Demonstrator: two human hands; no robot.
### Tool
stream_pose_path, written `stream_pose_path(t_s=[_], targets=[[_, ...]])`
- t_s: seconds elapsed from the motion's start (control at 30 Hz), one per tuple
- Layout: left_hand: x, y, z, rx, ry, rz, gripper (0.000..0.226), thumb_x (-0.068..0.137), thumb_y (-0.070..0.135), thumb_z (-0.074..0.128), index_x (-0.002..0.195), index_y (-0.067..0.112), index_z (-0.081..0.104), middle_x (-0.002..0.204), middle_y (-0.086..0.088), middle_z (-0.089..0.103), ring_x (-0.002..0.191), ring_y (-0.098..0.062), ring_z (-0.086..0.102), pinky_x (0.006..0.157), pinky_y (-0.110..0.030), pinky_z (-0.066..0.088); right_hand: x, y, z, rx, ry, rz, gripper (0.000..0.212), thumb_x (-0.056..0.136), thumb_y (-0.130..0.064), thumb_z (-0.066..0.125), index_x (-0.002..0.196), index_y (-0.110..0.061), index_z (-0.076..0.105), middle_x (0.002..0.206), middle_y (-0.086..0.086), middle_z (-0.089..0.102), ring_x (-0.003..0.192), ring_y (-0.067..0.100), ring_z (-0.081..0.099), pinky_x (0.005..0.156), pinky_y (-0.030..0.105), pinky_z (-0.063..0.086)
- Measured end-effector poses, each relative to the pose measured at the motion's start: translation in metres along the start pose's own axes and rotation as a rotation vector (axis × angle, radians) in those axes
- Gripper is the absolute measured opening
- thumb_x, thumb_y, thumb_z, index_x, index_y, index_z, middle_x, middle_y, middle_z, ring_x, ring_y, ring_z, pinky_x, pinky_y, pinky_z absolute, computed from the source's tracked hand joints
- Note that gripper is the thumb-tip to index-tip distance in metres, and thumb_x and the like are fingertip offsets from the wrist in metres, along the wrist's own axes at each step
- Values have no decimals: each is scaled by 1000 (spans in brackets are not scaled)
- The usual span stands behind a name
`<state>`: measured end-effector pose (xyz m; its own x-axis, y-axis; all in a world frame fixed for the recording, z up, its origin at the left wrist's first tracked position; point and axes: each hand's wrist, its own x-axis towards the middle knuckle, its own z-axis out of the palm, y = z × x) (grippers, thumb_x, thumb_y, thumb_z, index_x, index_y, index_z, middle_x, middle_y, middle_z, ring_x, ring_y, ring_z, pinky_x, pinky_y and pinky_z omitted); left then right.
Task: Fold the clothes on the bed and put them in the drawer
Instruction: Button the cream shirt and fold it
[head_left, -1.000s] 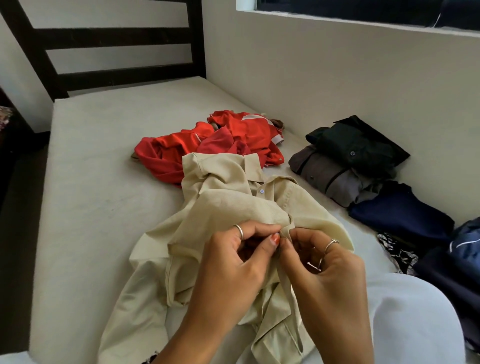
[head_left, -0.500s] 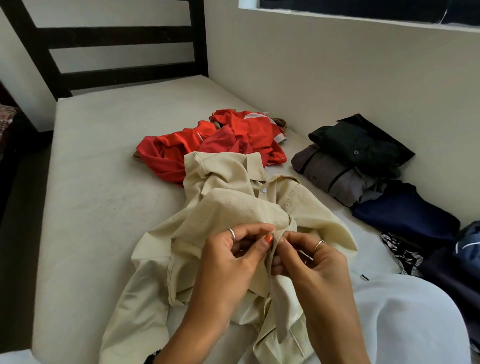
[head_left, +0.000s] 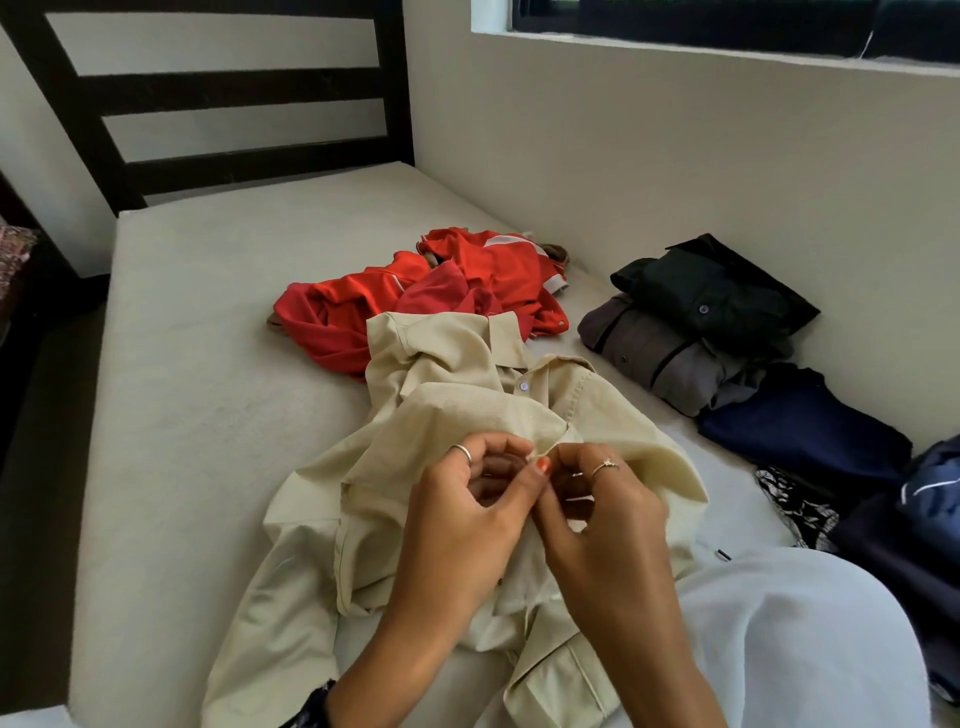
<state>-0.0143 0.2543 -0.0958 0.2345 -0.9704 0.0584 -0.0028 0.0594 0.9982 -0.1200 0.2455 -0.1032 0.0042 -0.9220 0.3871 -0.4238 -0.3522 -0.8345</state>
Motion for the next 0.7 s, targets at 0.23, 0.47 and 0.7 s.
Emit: stream_pose_path(t_s=[0.23,0.47,0.7], targets=[[4,-2,1,-173,52,-19,11,87,3,64,89,13,61,76,1,70,75,-10,68,68,-21,53,0,-3,-1,476,-58,260,12,89,-1,62,78,-6,64,67,0,63,61,10,59,59,19,48],[16,2,-32,-29,-327,-119,15,79,12,66,94,8,64,75,-3,69,74,-10,65,70,-17,52,18,1,-27,466,-423,452,11,90,-7,64,80,-2,64,64,8,60,54,13,55,47,20,43],[56,21,-60,320,-326,-74,7,91,11,60,94,9,66,68,-1,70,65,-10,63,62,-15,49,74,35,-57,-13,-331,396,19,95,-23,57,82,-12,67,72,8,68,58,10,60,52,22,47]])
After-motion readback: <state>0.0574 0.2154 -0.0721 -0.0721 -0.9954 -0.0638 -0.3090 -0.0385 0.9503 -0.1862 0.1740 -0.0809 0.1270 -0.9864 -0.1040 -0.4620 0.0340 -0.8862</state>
